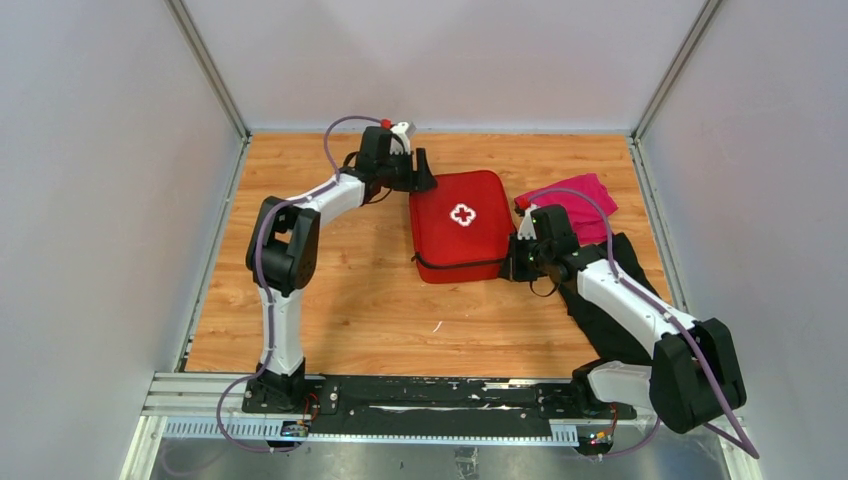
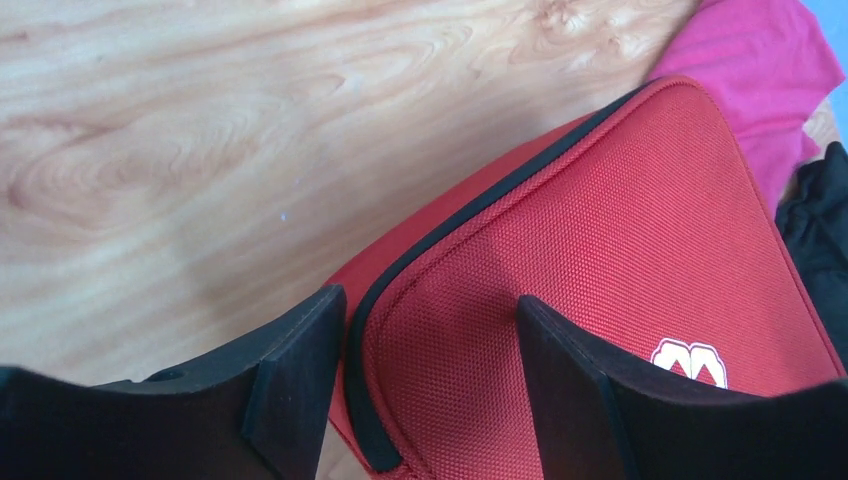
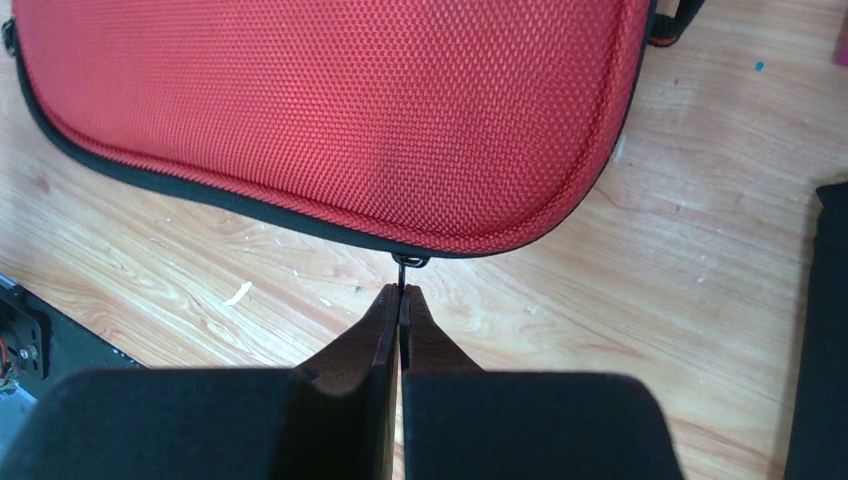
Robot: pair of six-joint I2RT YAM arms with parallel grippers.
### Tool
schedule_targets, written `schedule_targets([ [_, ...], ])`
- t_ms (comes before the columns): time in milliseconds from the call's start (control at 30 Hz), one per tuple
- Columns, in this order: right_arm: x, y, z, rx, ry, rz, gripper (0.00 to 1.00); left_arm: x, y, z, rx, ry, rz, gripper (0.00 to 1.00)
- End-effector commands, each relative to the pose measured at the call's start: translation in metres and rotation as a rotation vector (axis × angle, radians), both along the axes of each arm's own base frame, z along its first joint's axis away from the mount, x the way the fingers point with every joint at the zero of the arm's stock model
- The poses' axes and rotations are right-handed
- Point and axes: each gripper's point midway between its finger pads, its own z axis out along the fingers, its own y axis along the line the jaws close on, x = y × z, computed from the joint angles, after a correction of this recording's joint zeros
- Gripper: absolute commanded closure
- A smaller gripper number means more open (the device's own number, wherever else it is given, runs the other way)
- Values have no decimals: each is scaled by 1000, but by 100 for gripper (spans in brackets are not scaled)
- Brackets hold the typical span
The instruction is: Organize the medicine kit
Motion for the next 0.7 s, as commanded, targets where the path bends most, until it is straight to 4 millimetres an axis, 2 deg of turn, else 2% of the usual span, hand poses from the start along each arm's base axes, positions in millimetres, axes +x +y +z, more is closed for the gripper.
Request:
schedule_targets([
  [0,7,-5,7,-20,-19,-9,100,-31,-8,25,-122,14,-62,35],
  [133,14,-2,9,-19,-19,2,100,-57,1,24,-133,48,-48,38],
  [233,21,3,9,-16,-16,14,100,-79,17,32,-121,42,0,39],
  [367,32,14,9,8,0,50,100,-108,45,37,-94,39,111,39],
  [433,39,22,11,24,1,79,100,-125,64,32,-61,56,180,37],
  [467,43,26,11,31,-4,95,100,-131,69,38,-64,50,201,36],
  [533,52,32,13,41,-17,122,100,-152,81,34,-55,75,240,36],
  [567,57,36,16,45,-24,142,100,-163,89,28,-43,92,266,35],
  [667,73,48,21,55,-46,208,100,-186,115,29,3,76,341,27],
])
